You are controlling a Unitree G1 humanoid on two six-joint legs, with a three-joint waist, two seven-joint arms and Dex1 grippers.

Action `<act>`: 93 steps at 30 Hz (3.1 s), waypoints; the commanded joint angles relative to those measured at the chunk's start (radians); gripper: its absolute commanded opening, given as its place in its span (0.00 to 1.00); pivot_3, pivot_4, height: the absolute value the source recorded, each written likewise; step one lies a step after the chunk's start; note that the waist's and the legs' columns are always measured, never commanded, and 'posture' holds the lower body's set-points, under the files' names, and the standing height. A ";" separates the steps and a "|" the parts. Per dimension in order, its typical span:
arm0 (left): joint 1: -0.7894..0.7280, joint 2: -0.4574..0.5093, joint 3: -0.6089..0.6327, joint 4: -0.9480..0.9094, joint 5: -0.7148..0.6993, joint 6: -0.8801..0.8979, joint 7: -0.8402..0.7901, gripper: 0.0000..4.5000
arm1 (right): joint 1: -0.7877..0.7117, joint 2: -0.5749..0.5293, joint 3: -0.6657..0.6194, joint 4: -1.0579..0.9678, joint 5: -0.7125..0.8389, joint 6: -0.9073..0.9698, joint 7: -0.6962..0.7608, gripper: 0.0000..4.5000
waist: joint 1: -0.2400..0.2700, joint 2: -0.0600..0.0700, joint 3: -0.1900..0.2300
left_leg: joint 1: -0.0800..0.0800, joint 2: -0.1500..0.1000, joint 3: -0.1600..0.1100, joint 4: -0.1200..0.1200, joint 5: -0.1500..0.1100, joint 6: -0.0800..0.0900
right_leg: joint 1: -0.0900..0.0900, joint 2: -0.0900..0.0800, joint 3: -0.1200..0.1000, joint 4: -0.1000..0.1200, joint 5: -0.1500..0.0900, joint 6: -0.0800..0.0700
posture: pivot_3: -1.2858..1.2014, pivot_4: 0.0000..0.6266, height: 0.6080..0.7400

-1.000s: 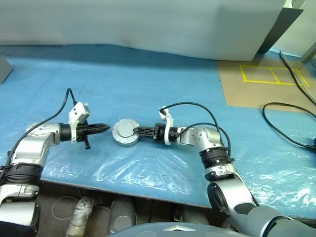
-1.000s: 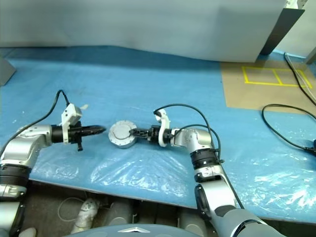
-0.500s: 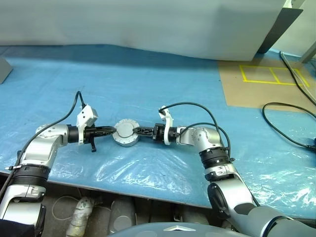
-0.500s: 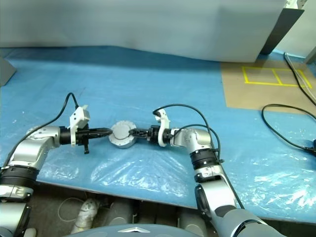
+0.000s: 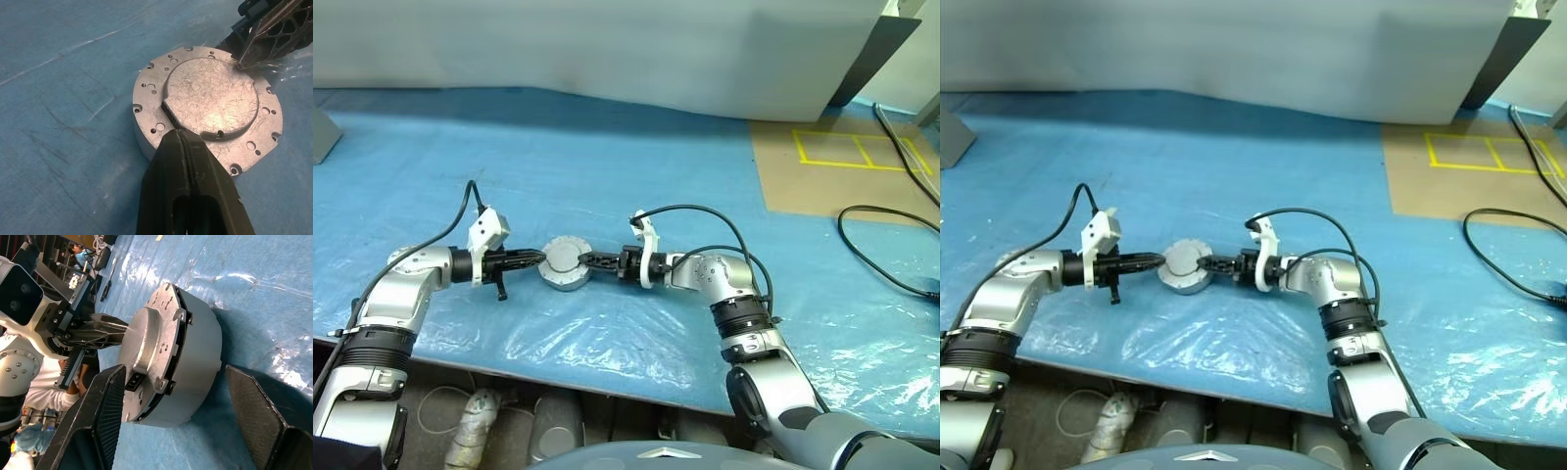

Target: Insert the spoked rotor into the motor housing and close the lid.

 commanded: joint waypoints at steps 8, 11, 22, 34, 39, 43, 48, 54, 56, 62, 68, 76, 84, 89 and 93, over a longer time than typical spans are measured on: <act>0.016 -0.008 -0.007 -0.013 0.007 0.015 0.020 0.00 | -0.013 0.027 -0.025 0.062 0.009 0.017 -0.005 0.34 | -0.001 0.001 0.000 | 0.000 0.000 0.000 -0.002 0.000 0.000 | -0.001 0.000 0.000 0.000 -0.001 0.000 | 0.52 0.24 1.00; 0.019 -0.011 -0.006 -0.020 0.006 0.019 0.020 0.00 | -0.002 0.020 -0.014 0.052 0.006 0.020 0.001 0.27 | -0.001 0.002 -0.001 | 0.001 -0.001 0.000 -0.003 0.000 0.000 | 0.000 0.000 0.000 0.000 -0.001 0.000 | 0.52 0.24 1.00; -0.034 -0.007 0.100 -0.122 -0.141 0.196 0.039 0.00 | -0.002 0.013 -0.016 0.050 0.003 0.020 0.006 0.26 | -0.002 0.002 -0.001 | 0.000 0.000 0.000 -0.003 0.000 -0.001 | -0.001 0.000 0.000 -0.001 -0.001 0.000 | 0.52 0.24 1.00; 0.029 0.022 0.249 -0.229 -0.300 0.405 0.136 0.00 | 0.027 -0.049 -0.202 -0.103 0.168 0.169 -0.040 0.25 | 0.015 0.002 -0.001 | -0.007 0.000 0.000 -0.004 0.001 -0.001 | -0.003 0.000 -0.004 -0.005 0.001 0.002 | 0.52 0.24 1.00; 0.026 -0.014 0.297 -0.260 -0.389 0.499 0.205 0.00 | 0.033 -0.025 -0.364 -0.202 0.313 0.255 -0.103 0.25 | 0.019 0.000 0.000 | -0.010 0.000 -0.001 -0.004 0.001 -0.001 | -0.004 0.000 -0.006 -0.005 0.001 0.003 | 0.52 0.24 1.00; 0.040 -0.067 0.328 -0.273 -0.457 0.553 0.261 0.00 | 0.008 0.001 -0.448 -0.268 0.385 0.272 -0.183 0.25 | 0.015 0.001 0.000 | -0.011 0.000 -0.001 -0.004 0.001 -0.001 | -0.006 0.001 -0.006 -0.005 0.002 0.003 | 0.52 0.24 1.00; 0.034 -0.148 0.374 -0.258 -0.557 0.601 0.313 0.20 | -0.028 0.038 -0.516 -0.310 0.470 0.285 -0.287 0.25 | 0.014 0.001 0.000 | -0.011 -0.001 -0.001 -0.004 0.001 -0.001 | -0.006 0.002 -0.006 -0.005 0.002 0.004 | 0.52 0.24 1.00; -0.022 -0.238 0.436 -0.198 -0.656 0.635 0.411 0.64 | -0.049 0.070 -0.524 -0.338 0.549 0.280 -0.371 0.25 | 0.016 0.000 0.000 | -0.012 -0.002 -0.002 -0.004 0.001 -0.002 | -0.006 0.002 -0.006 -0.006 0.002 0.004 | 0.52 0.24 1.00; -0.032 -0.254 0.440 -0.188 -0.672 0.641 0.425 0.80 | -0.053 0.071 -0.519 -0.342 0.569 0.273 -0.388 0.25 | 0.016 0.000 0.000 | -0.012 -0.003 -0.002 -0.004 0.001 -0.002 | -0.006 0.002 -0.006 -0.006 0.002 0.005 | 0.52 0.24 1.00; -0.020 -0.271 0.363 -0.235 -0.668 0.666 0.431 1.00 | -0.051 0.064 -0.503 -0.340 0.614 0.263 -0.426 0.25 | 0.016 0.000 0.000 | -0.012 -0.003 -0.002 -0.004 0.001 -0.002 | -0.006 0.002 -0.007 -0.006 0.003 0.005 | 0.52 0.24 1.00; -0.071 -0.335 0.345 -0.218 -0.711 0.692 0.454 1.00 | -0.049 0.053 -0.478 -0.338 0.632 0.256 -0.430 0.25 | 0.017 0.000 0.000 | -0.013 -0.003 -0.003 -0.003 0.001 -0.002 | -0.006 0.002 -0.007 -0.005 0.003 0.006 | 0.52 0.24 1.00; -0.116 -0.458 0.344 -0.186 -0.757 0.709 0.531 1.00 | -0.044 0.034 -0.449 -0.335 0.644 0.240 -0.437 0.25 | 0.017 0.000 0.000 | -0.014 -0.003 -0.004 0.001 0.001 -0.002 | -0.006 0.002 -0.007 -0.003 0.003 0.006 | 0.52 0.24 1.00; -0.152 -0.498 0.369 -0.144 -0.771 0.695 0.597 0.96 | -0.038 0.024 -0.439 -0.334 0.646 0.228 -0.452 0.25 | 0.017 0.000 0.000 | -0.016 -0.003 -0.006 0.008 0.001 -0.002 | -0.006 0.002 -0.008 0.001 0.004 0.007 | 0.52 0.24 1.00; -0.151 -0.501 0.357 -0.149 -0.771 0.703 0.598 0.64 | -0.037 0.020 -0.432 -0.326 0.652 0.217 -0.456 0.25 | 0.017 0.000 0.000 | -0.017 -0.003 -0.007 0.010 0.001 -0.002 | -0.006 0.002 -0.008 0.002 0.004 0.007 | 0.52 0.24 1.00; -0.153 -0.502 0.345 -0.155 -0.778 0.707 0.604 0.60 | -0.036 0.020 -0.428 -0.315 0.662 0.208 -0.463 0.25 | 0.017 0.000 0.000 | -0.017 -0.003 -0.008 0.011 0.001 -0.002 | -0.006 0.002 -0.008 0.003 0.004 0.008 | 0.52 0.24 1.00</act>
